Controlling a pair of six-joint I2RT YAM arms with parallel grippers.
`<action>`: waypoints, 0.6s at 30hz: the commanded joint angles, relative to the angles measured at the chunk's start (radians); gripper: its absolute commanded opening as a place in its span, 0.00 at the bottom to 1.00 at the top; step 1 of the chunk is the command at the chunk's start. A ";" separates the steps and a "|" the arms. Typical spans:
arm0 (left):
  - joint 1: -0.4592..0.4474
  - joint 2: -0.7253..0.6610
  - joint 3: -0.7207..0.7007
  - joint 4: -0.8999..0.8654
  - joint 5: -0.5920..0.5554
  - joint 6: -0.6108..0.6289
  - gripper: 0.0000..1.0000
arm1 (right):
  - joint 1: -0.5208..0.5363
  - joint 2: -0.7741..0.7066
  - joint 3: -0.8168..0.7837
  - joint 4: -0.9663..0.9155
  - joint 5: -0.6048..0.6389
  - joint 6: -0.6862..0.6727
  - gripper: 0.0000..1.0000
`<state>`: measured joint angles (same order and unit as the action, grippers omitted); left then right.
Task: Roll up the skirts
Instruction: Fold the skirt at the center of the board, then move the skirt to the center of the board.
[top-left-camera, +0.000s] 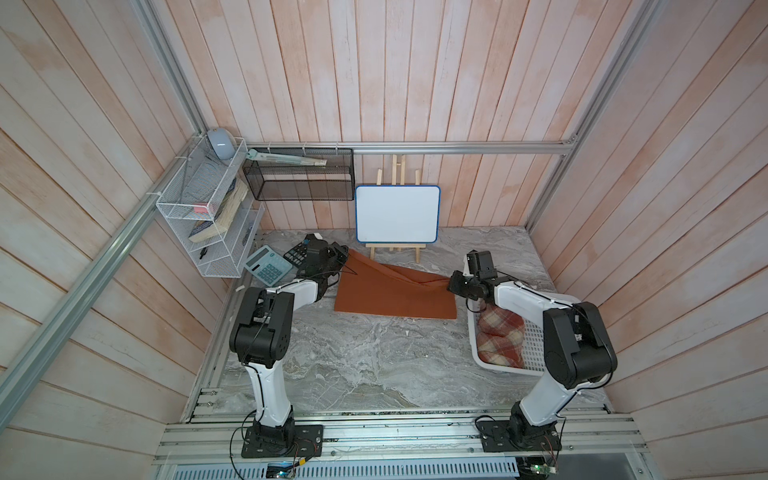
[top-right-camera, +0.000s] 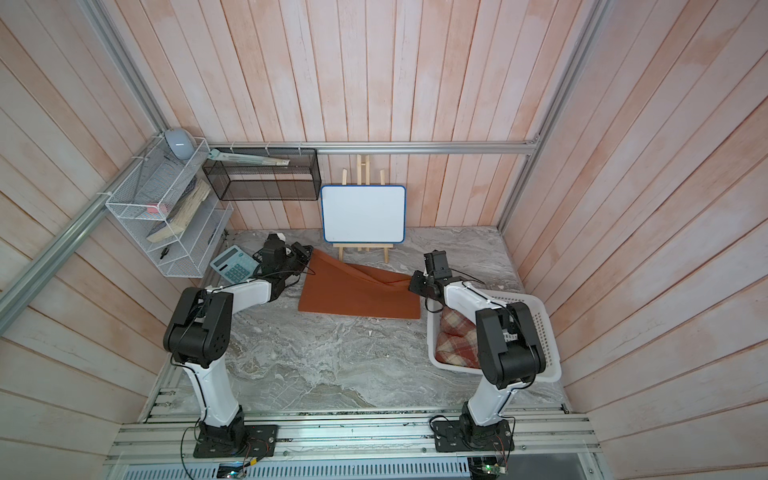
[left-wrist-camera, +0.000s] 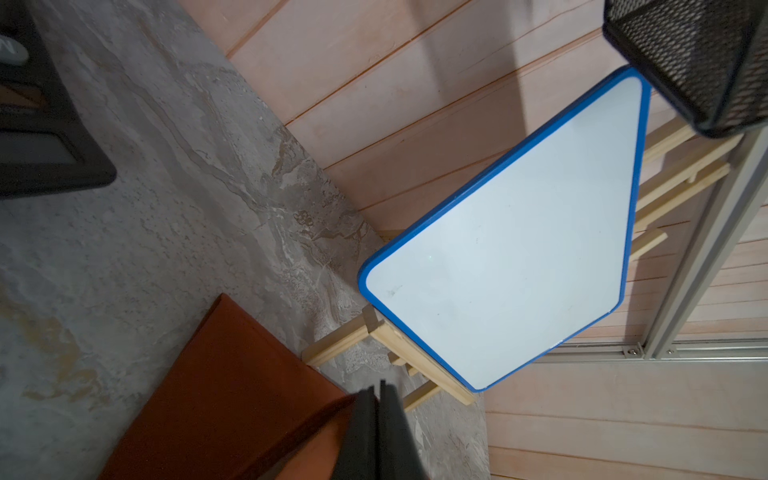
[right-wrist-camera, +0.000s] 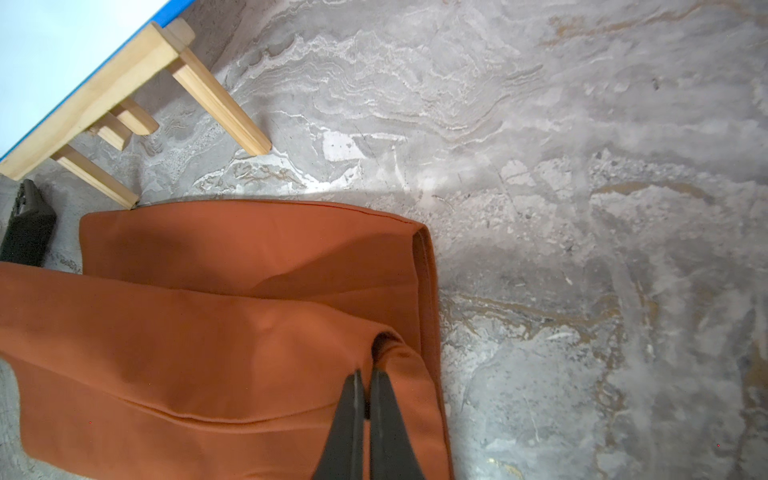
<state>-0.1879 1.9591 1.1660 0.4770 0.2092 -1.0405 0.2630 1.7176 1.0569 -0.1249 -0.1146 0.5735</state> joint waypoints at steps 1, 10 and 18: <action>0.005 0.028 0.017 0.060 0.006 -0.001 0.00 | -0.004 0.011 0.029 -0.023 0.032 -0.015 0.00; 0.022 0.024 -0.004 0.247 0.091 0.012 0.32 | 0.001 -0.080 0.010 0.036 0.057 -0.041 0.25; 0.027 -0.051 0.031 0.227 0.185 0.039 0.54 | 0.017 -0.129 0.077 -0.015 0.071 -0.088 0.33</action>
<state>-0.1638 1.9724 1.1839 0.6777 0.3321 -1.0149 0.2695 1.6020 1.0981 -0.1120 -0.0647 0.5194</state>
